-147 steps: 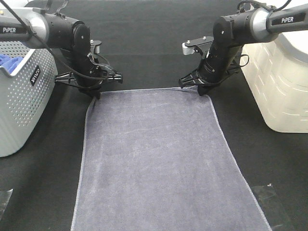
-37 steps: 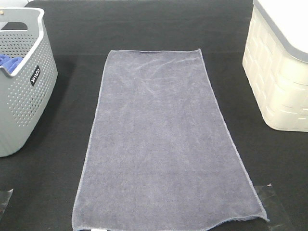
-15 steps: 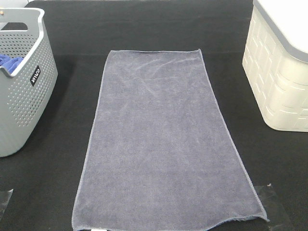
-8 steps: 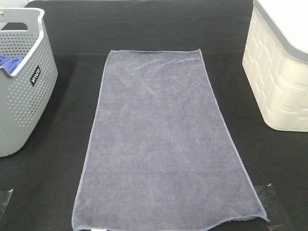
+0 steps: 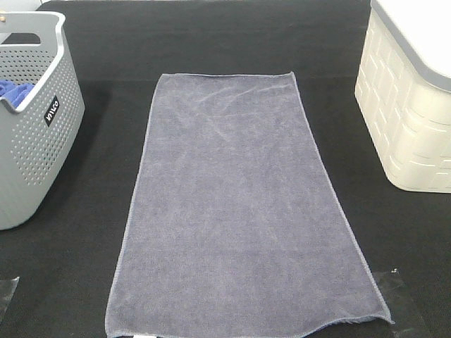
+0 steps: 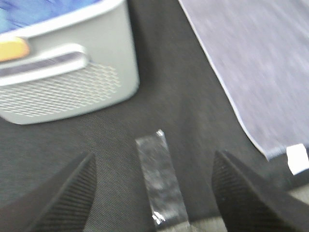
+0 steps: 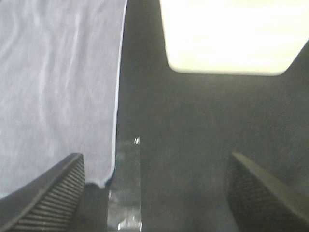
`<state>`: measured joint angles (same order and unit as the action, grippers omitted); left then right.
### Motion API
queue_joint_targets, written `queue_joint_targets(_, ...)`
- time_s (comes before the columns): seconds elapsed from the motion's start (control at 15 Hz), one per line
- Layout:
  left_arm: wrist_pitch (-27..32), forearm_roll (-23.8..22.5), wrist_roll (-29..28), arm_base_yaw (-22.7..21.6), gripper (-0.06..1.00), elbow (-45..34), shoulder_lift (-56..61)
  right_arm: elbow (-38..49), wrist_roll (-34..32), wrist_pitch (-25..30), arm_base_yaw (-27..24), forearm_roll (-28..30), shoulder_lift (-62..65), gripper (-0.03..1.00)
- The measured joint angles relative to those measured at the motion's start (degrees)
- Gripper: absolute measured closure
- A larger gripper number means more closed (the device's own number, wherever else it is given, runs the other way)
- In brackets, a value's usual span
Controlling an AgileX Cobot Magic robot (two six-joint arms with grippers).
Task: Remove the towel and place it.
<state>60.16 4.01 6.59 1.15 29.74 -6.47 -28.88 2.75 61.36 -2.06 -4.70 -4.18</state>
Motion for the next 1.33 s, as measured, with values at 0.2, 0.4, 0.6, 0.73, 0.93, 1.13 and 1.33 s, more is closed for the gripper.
queue_joint_targets(0.2,0.0,0.0,0.0,-0.63,0.29,0.0,4.18,0.0,0.0,0.0,-0.23,-0.06,4.35,0.21)
queue_joint_targets(0.4,0.0,0.0,0.0,-0.63,0.29,0.0,6.65,0.0,0.0,0.0,-0.23,-0.06,4.53,0.21)
queue_joint_targets(0.6,0.0,0.0,0.0,-0.63,0.29,0.0,6.7,0.0,0.0,0.0,-0.23,-0.06,4.53,0.21)
queue_joint_targets(0.73,0.0,0.0,0.0,-0.63,0.29,0.0,6.7,0.0,0.0,0.0,-0.23,-0.06,4.53,0.21)
queue_joint_targets(0.93,0.0,0.0,0.0,-0.63,0.29,0.0,6.7,0.0,0.0,0.0,-0.23,-0.06,4.53,0.21)
queue_joint_targets(1.13,0.0,0.0,0.0,-0.63,0.29,0.0,6.7,0.0,0.0,0.0,-0.23,-0.06,4.53,0.21)
queue_joint_targets(1.33,0.0,0.0,0.0,-0.63,0.29,0.0,6.7,0.0,0.0,0.0,-0.23,-0.06,4.53,0.21)
